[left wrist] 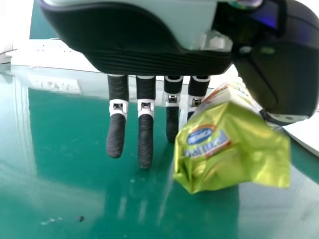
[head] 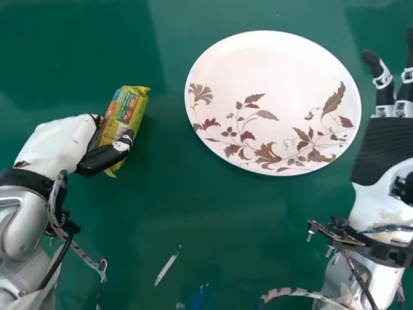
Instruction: Pick up biscuit and place it in the plate
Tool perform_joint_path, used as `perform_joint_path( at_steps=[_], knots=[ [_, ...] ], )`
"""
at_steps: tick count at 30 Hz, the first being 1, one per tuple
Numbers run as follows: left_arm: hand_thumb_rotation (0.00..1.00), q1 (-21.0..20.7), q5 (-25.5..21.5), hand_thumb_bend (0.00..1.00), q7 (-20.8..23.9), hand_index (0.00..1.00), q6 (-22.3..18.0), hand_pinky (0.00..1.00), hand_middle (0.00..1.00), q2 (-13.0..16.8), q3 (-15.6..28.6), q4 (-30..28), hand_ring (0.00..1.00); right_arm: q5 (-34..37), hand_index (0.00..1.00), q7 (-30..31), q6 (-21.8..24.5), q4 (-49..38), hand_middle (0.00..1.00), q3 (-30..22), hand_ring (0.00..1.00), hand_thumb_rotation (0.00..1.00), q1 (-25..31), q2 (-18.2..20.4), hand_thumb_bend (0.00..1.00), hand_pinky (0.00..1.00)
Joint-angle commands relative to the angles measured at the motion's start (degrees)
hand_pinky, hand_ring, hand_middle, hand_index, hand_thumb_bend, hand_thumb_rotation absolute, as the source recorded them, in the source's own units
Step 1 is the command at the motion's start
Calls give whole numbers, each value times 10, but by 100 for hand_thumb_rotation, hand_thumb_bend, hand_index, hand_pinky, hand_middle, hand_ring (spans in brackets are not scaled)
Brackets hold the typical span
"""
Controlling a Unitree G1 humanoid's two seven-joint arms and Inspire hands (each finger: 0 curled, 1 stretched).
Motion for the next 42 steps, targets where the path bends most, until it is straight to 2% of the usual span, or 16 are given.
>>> perform_joint_path(
  at_steps=[1, 8, 14, 21, 24, 34, 37, 42],
  knots=[
    [0, 32, -18, 51, -29, 50, 2, 31, 47, 3, 1, 7, 45, 6, 84, 3, -7, 2, 85, -3, 86, 52, 3, 7, 86, 77],
    [0, 11, -34, 52, -44, 49, 18, 32, 47, 9, 13, -10, 45, 5, 84, 2, -3, 0, 85, -5, 86, 52, 5, 9, 85, 80],
    [0, -34, -54, 52, -71, 49, 37, 31, 47, 38, 39, -1, 45, 8, 83, 6, -9, 13, 82, -8, 83, 56, 0, 9, 86, 85],
    [0, -61, -89, 52, -59, 49, 43, 32, 47, 67, 62, -6, 45, 13, 79, 3, -1, 15, 77, -10, 74, 58, -3, 10, 87, 66],
    [0, -74, -102, 52, -62, 49, 63, 30, 47, 63, 67, -16, 45, 12, 80, 3, -1, 18, 79, -13, 76, 55, -6, 8, 87, 66],
    [0, -85, -155, 51, 4, 49, 70, 30, 47, 65, 73, -32, 44, -1, 78, -7, 3, 26, 77, -17, 73, 57, -16, 12, 89, 58],
    [0, -92, -173, 51, 22, 50, 85, 30, 47, 53, 71, -32, 44, 4, 78, -8, 5, 27, 78, -15, 74, 54, -19, 12, 88, 61],
    [0, -101, -198, 51, 57, 50, 93, 30, 48, 48, 64, -28, 44, 5, 78, -5, 3, 34, 76, -17, 72, 51, -23, 10, 87, 59]
  ],
)
